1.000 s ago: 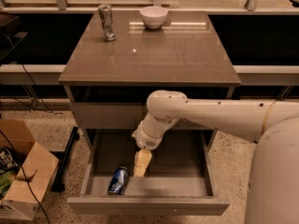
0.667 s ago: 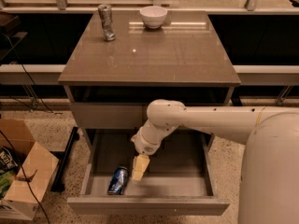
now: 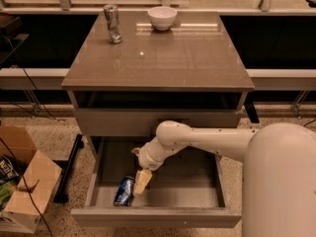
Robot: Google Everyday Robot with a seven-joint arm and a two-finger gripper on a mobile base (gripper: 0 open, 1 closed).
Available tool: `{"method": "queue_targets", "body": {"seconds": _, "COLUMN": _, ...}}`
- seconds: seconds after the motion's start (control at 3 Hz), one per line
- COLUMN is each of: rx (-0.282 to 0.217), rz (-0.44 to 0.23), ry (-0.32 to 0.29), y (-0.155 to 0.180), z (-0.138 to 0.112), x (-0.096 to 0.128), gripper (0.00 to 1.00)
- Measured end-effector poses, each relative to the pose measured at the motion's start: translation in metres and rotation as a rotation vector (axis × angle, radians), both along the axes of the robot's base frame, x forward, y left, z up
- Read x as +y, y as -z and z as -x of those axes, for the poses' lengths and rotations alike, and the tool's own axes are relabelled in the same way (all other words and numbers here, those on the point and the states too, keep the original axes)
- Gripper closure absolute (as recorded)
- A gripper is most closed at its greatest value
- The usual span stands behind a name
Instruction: Pick pepsi can from middle drawer and place on counter
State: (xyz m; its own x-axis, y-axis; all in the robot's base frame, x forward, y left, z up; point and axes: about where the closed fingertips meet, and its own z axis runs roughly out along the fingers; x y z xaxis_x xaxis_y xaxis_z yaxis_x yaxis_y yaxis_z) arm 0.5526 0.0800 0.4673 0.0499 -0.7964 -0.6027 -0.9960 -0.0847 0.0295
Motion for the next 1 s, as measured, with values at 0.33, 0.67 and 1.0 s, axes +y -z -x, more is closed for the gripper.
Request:
{"method": "queue_targets", "body": {"seconds": 0.33, "rx": -0.004, "rz": -0.059, "ry": -0.019, "y": 0.029, "z": -0.005, "x": 0.017, "gripper": 0.0}}
{"method": "queue_targets", "body": {"seconds": 0.67, "rx": 0.023, "rz": -0.064, "ry": -0.057, "y": 0.058, "z": -0.002, "x": 0.029, "gripper": 0.0}}
{"method": "queue_targets", "body": {"seconds": 1.0, "rx": 0.068, "rz": -0.069, "ry": -0.076, "y": 0.081, "z": 0.011, "x": 0.032, "gripper": 0.0}}
